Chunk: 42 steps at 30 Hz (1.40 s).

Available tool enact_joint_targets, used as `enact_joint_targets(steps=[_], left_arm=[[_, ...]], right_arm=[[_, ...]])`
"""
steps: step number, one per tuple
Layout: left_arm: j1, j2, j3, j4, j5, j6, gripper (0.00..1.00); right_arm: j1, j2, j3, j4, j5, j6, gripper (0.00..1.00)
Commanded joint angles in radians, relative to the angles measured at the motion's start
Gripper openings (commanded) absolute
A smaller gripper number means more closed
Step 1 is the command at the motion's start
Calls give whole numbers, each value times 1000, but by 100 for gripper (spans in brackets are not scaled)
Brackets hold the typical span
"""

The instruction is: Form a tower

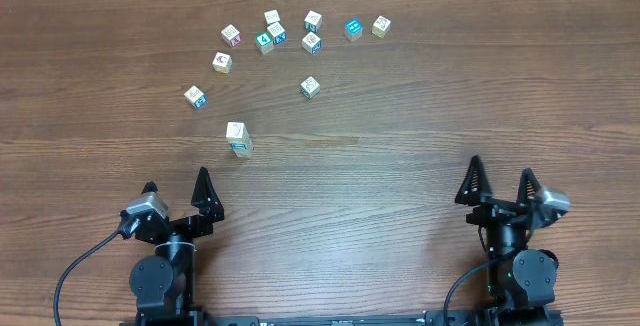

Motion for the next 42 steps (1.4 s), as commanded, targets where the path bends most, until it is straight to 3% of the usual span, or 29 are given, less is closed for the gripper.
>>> enact_joint_targets(steps=[1, 10, 42], left_arm=[[6, -9, -3, 2, 5, -6, 99], [6, -9, -3, 2, 5, -6, 100], [6, -9, -3, 2, 5, -6, 99]], right_arm=[[3, -12, -10, 0, -100, -258, 100], [3, -12, -10, -11, -190, -262, 100], [3, -12, -10, -14, -192, -262, 100]])
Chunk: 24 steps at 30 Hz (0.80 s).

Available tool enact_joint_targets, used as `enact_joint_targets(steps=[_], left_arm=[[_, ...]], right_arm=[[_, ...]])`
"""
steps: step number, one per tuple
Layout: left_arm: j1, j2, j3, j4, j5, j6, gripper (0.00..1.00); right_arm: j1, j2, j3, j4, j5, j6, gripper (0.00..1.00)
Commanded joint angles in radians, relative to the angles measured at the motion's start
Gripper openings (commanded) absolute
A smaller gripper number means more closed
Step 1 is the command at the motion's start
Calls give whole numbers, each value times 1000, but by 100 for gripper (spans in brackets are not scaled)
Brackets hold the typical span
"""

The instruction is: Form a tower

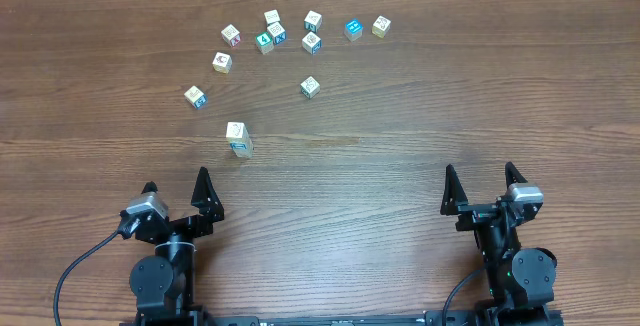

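A short stack of two small picture blocks [238, 138] stands left of the table's middle. Several loose blocks lie scattered at the far side, among them a single block [310, 87], another [195, 96] and a blue one [352, 29]. My left gripper [177, 181] rests open near the front left edge, below the stack and holding nothing. At the front right my right gripper [480, 170] is also open and empty, far from all the blocks.
The wooden table [420, 96] stretches wide. A cluster of blocks [272, 34] lies at the back. A pale wall edge runs along the far rim.
My right gripper has shifted a little to the left and turned slightly; it remains open. The left arm and all blocks are unchanged.
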Motion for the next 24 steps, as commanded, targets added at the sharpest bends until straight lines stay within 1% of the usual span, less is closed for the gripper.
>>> enact_joint_targets(steps=[1, 24], left_arm=[[6, -9, -3, 2, 5, -6, 100], [6, -9, -3, 2, 5, -6, 100]], right_arm=[[3, -12, -10, 3, -5, -8, 100], [3, -12, -10, 3, -5, -8, 100]])
